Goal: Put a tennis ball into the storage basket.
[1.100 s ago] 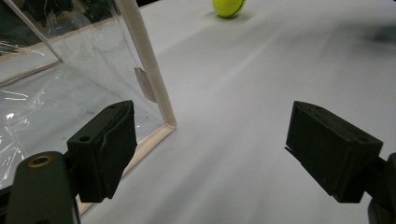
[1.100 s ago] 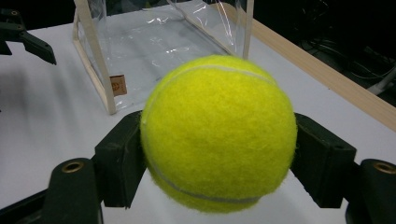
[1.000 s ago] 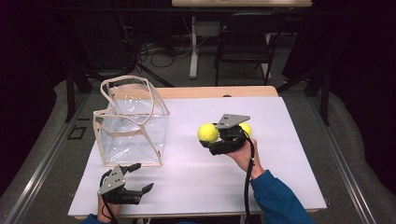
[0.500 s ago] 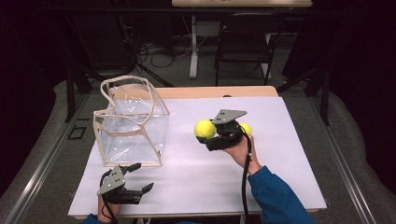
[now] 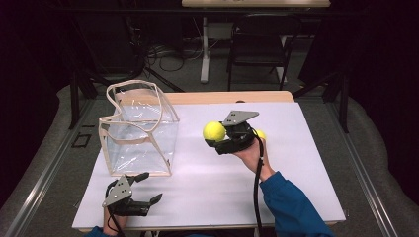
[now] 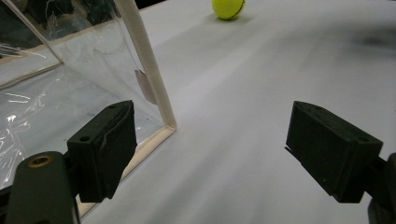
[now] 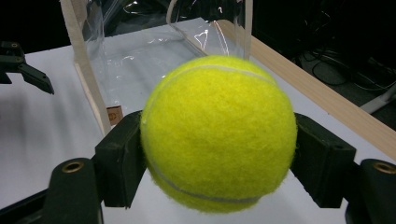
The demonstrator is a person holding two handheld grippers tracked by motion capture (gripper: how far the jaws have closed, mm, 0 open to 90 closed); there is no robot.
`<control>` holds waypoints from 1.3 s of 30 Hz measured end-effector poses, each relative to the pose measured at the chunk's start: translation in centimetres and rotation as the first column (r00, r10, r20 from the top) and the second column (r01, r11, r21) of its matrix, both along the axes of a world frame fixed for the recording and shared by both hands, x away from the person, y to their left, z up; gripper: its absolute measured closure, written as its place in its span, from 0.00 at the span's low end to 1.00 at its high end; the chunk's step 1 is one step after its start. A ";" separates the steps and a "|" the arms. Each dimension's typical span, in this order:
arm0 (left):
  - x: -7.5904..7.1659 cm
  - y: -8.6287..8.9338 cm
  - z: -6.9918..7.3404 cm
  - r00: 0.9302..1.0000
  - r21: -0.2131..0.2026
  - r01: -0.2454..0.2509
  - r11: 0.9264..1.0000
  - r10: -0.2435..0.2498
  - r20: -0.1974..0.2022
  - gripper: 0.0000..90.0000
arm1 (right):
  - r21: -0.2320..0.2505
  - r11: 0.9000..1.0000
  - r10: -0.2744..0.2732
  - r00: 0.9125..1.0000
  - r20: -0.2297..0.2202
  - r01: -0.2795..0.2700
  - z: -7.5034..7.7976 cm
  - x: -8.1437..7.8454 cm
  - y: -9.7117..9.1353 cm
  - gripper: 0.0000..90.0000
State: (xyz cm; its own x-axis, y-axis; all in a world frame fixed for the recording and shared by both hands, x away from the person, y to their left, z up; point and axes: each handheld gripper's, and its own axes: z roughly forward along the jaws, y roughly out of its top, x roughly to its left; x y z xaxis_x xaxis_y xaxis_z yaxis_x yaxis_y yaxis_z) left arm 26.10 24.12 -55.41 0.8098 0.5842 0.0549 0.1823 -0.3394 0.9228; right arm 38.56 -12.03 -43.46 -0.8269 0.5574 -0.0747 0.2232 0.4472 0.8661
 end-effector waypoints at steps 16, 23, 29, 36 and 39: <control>0.1 0.0 0.0 1.000 0.006 0.001 1.000 -0.001 -0.007 0.18 | -0.004 1.000 0.009 1.000 0.009 -0.009 0.6 0.7 1.0 0.29; 0.1 0.0 0.0 1.000 0.004 0.000 1.000 0.000 -0.007 0.18 | 0.000 1.000 0.011 1.000 0.012 -0.011 0.8 0.9 1.2 0.29; 0.1 0.0 0.0 1.000 0.006 0.004 1.000 -0.004 -0.010 0.18 | -0.003 1.000 0.014 1.000 0.014 -0.014 1.1 1.4 1.6 0.29; 0.1 0.0 0.0 1.000 0.005 0.003 1.000 -0.003 -0.009 0.18 | 0.000 1.000 0.016 1.000 0.021 -0.016 1.6 1.7 1.9 0.29; 0.1 0.0 0.0 1.000 0.004 0.002 1.000 -0.002 -0.008 0.18 | 0.001 1.000 0.017 1.000 0.020 -0.017 1.8 1.8 2.1 0.29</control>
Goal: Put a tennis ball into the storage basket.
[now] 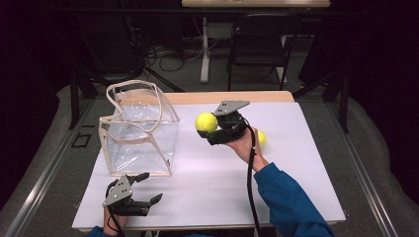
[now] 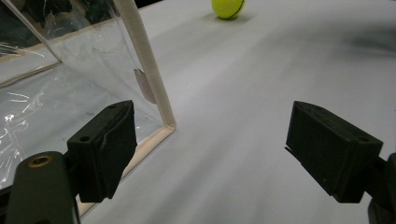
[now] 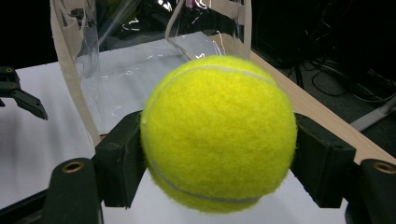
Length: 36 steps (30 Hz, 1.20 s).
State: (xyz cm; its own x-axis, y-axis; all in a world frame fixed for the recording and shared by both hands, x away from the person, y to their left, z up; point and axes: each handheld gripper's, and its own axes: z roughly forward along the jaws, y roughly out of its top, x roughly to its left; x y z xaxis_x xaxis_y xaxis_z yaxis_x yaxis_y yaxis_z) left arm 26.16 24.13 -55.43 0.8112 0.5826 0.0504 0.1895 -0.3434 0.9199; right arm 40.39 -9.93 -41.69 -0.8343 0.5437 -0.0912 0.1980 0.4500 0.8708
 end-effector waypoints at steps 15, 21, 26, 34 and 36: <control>0.0 0.0 0.0 1.000 0.006 0.002 1.000 -0.002 0.000 0.18 | -0.001 1.000 0.005 1.000 0.008 -0.005 0.6 0.7 0.8 0.29; 0.0 0.0 0.0 1.000 0.003 0.000 1.000 0.000 0.001 0.18 | 0.000 1.000 0.005 1.000 0.017 -0.005 1.2 1.0 1.2 0.29; 0.0 0.0 0.0 1.000 0.001 -0.001 1.000 0.001 0.000 0.18 | -0.002 1.000 0.005 1.000 0.020 -0.005 1.3 1.1 1.3 0.29; 0.0 0.0 0.0 1.000 0.000 -0.006 1.000 0.006 0.002 0.18 | 0.003 1.000 0.005 1.000 0.024 -0.005 1.6 1.5 1.6 0.29; 0.0 0.0 0.0 1.000 0.000 -0.006 1.000 0.006 0.002 0.18 | 0.005 1.000 0.005 1.000 0.024 -0.005 1.7 1.5 1.7 0.29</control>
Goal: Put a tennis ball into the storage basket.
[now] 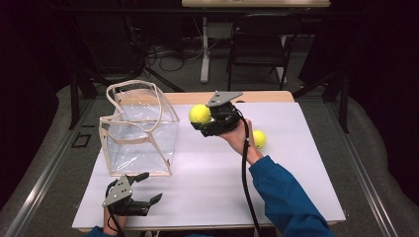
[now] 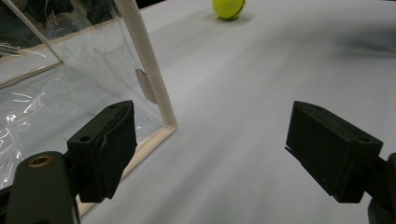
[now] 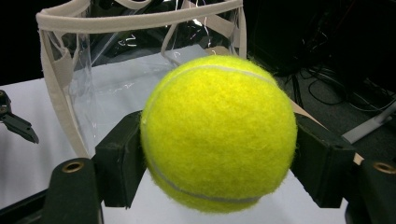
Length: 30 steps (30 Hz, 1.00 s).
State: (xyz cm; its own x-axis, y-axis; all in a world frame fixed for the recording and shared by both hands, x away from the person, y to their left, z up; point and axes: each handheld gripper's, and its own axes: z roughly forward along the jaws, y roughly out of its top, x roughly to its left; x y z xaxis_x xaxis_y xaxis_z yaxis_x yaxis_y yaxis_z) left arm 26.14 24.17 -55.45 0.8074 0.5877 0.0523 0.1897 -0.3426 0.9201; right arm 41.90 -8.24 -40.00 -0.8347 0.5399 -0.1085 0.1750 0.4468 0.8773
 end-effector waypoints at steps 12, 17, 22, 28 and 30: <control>0.0 0.0 0.0 1.000 -0.001 0.004 1.000 -0.004 0.000 0.18 | -0.002 1.000 -0.002 1.000 0.010 0.002 0.7 0.5 0.5 0.29; 0.0 0.0 0.0 1.000 -0.001 0.004 1.000 -0.004 0.000 0.18 | 0.000 1.000 -0.001 1.000 0.014 0.001 1.0 0.7 0.7 0.29; 0.0 0.0 0.0 1.000 -0.002 0.004 1.000 -0.004 0.000 0.18 | 0.002 1.000 -0.002 1.000 0.016 0.002 1.3 0.9 0.9 0.29; 0.0 0.0 0.0 1.000 -0.001 0.005 1.000 -0.005 0.001 0.18 | 0.001 1.000 0.000 1.000 0.022 0.000 1.7 1.2 1.1 0.29; 0.0 0.0 0.0 1.000 -0.001 0.004 1.000 -0.004 0.001 0.18 | 0.002 1.000 0.001 1.000 0.021 -0.001 1.8 1.3 1.3 0.29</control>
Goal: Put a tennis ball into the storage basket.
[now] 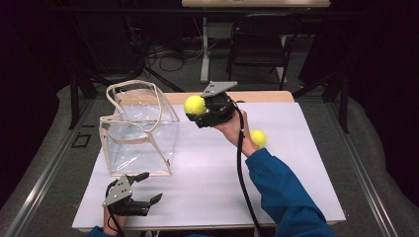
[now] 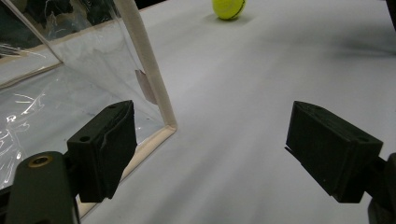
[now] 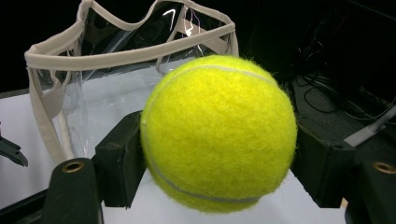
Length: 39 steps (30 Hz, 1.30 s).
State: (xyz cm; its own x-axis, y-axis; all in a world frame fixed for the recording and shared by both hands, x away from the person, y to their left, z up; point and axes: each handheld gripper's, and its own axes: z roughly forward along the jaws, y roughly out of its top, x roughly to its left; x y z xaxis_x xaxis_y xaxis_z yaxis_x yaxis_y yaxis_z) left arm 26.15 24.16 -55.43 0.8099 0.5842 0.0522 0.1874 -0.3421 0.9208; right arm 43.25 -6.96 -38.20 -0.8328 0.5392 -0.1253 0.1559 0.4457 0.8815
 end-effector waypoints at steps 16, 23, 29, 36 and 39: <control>0.0 0.0 0.0 1.000 -0.004 -0.002 1.000 0.002 0.004 0.18 | 0.007 1.000 0.011 1.000 0.006 -0.011 1.0 0.6 1.1 0.29; 0.0 0.0 0.0 1.000 -0.005 -0.001 1.000 0.001 0.003 0.18 | 0.011 1.000 0.020 1.000 0.008 -0.020 1.4 0.9 1.7 0.29; 0.0 0.0 0.0 1.000 -0.005 0.001 1.000 -0.001 0.003 0.18 | 0.014 1.000 0.025 1.000 0.007 -0.025 1.8 1.2 2.2 0.29; 0.0 0.1 0.1 1.000 -0.009 -0.003 1.000 0.003 0.005 0.18 | 0.015 0.999 0.035 0.999 0.013 -0.035 2.3 1.3 2.7 0.29; 0.0 0.1 0.1 1.000 -0.009 -0.003 1.000 0.003 0.006 0.18 | 0.018 0.999 0.036 0.999 0.011 -0.036 2.4 1.4 2.9 0.29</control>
